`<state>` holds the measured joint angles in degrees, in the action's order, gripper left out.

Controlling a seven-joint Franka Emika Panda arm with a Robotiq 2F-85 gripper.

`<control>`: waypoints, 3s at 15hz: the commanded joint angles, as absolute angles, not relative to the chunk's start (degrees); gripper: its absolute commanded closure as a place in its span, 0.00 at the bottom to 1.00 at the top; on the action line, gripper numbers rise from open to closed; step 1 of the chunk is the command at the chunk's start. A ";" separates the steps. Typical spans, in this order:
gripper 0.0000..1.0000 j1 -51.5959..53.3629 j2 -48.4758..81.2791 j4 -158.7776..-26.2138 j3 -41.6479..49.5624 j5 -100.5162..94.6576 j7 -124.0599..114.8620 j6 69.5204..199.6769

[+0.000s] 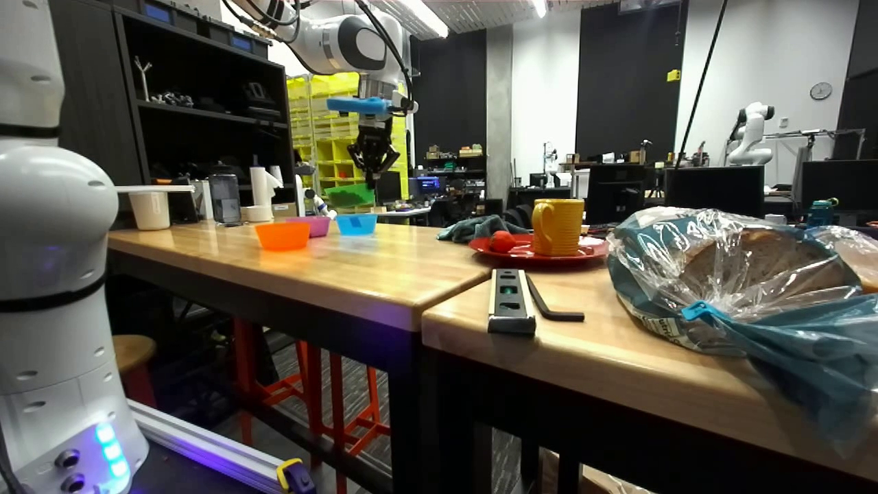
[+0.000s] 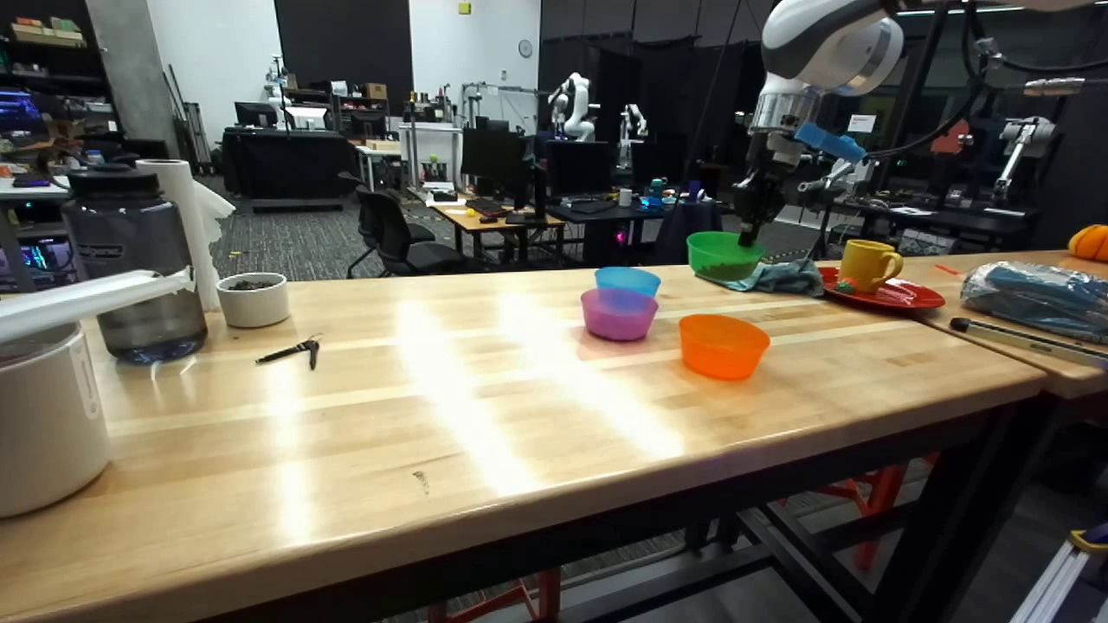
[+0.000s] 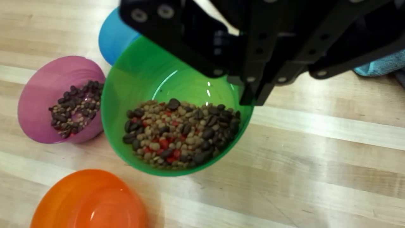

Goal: Pour some of the contents of the green bowl into the purple bowl

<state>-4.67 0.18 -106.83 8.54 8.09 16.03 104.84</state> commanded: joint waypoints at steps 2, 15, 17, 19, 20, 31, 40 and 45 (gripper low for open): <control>0.99 -6.05 3.53 -102.67 8.08 8.27 12.45 104.42; 0.99 -8.58 8.86 -101.61 8.57 12.17 -0.86 113.73; 0.99 -8.94 9.41 -101.47 8.74 11.86 -2.69 113.99; 0.99 -9.45 9.72 -101.47 8.96 12.00 -3.82 113.13; 0.99 -9.68 9.86 -101.56 9.07 12.03 -4.24 112.87; 0.99 -12.27 10.44 -104.65 10.06 16.02 -3.83 111.69; 0.96 -12.23 9.68 -107.04 10.12 16.14 -3.19 111.69; 0.54 -12.07 8.26 -107.83 10.07 15.40 -1.64 112.16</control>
<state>-11.86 10.94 -105.90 10.23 15.23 -3.06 112.38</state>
